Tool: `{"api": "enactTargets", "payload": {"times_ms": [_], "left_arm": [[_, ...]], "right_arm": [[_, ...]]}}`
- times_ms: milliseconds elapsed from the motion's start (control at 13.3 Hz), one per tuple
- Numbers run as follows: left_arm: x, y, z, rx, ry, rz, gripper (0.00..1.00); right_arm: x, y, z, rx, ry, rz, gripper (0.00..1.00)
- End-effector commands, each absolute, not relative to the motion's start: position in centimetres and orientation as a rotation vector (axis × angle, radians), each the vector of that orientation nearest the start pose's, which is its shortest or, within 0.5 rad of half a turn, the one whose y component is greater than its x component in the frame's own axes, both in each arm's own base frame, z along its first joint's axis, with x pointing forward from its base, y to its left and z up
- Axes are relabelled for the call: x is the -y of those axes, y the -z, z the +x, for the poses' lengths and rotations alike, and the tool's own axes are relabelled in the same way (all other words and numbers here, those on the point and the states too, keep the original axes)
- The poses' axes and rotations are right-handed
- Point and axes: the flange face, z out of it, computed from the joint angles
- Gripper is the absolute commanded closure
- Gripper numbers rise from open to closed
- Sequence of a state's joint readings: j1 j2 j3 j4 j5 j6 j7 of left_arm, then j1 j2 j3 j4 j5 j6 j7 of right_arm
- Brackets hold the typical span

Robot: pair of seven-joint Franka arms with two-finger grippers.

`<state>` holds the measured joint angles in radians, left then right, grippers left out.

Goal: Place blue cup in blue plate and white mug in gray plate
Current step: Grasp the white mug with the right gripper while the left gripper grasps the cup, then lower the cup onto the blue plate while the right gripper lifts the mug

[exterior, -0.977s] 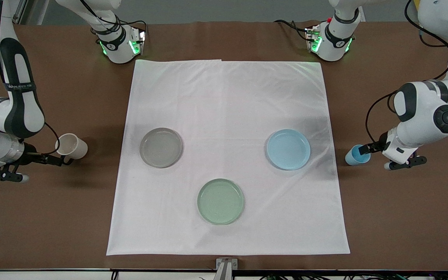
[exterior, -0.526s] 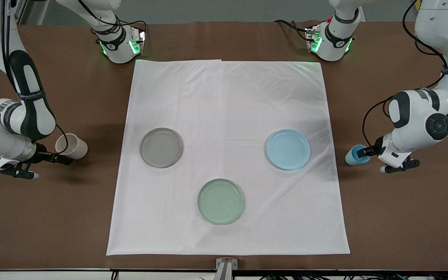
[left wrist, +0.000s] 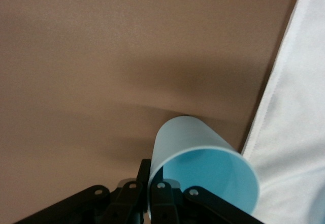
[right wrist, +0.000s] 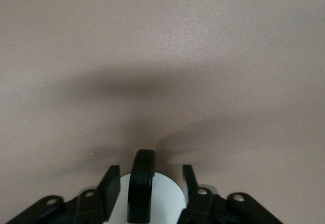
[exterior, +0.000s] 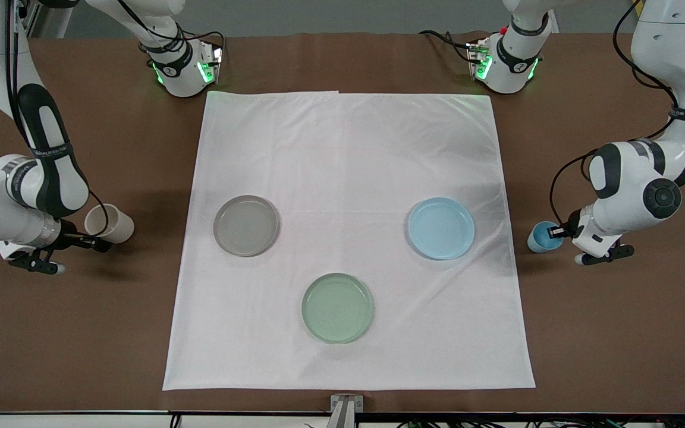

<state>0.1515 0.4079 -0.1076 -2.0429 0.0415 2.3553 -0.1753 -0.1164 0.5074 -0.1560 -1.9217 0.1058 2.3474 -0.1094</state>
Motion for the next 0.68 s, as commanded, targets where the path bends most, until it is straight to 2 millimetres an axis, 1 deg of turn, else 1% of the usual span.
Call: {"api": "enactTargets", "payload": {"times_ms": [0,75,150,226,301,376,526,602], "left_arm": [[-1.1,-26.3,58.5,0.29,-0.139,-3.137,1.0],[0.1,-27.9,58.3,0.281,-0.143,-3.138,1.0],[1.4,-29.1,58.1,0.279,-0.155,-3.137,1.0],[3.6,-30.4,57.8,0.28,-0.166,-3.137,1.0],[5.9,-30.9,57.4,0.292,-0.18,-3.137,1.0],[8.6,-31.2,57.0,0.337,-0.183,-3.136,1.0],[14.4,-30.6,56.2,0.456,-0.199,-3.135,1.0],[17.0,-30.1,55.9,0.482,-0.203,-3.136,1.0]], "right_arm": [[16.4,-22.3,59.6,-0.355,-0.093,-3.091,0.66],[16.4,-22.3,59.6,-0.355,-0.093,-3.091,0.69],[16.3,-22.3,59.6,-0.35,-0.096,-3.091,0.73],[16.2,-22.3,59.6,-0.345,-0.096,-3.092,0.78],[16.1,-22.4,59.7,-0.324,-0.093,-3.094,0.82],[16.0,-22.5,59.8,-0.287,-0.091,-3.098,0.88],[15.9,-22.9,60.0,-0.2,-0.084,-3.103,0.96],[15.7,-23.5,60.2,-0.157,-0.07,-3.106,0.97]]}}
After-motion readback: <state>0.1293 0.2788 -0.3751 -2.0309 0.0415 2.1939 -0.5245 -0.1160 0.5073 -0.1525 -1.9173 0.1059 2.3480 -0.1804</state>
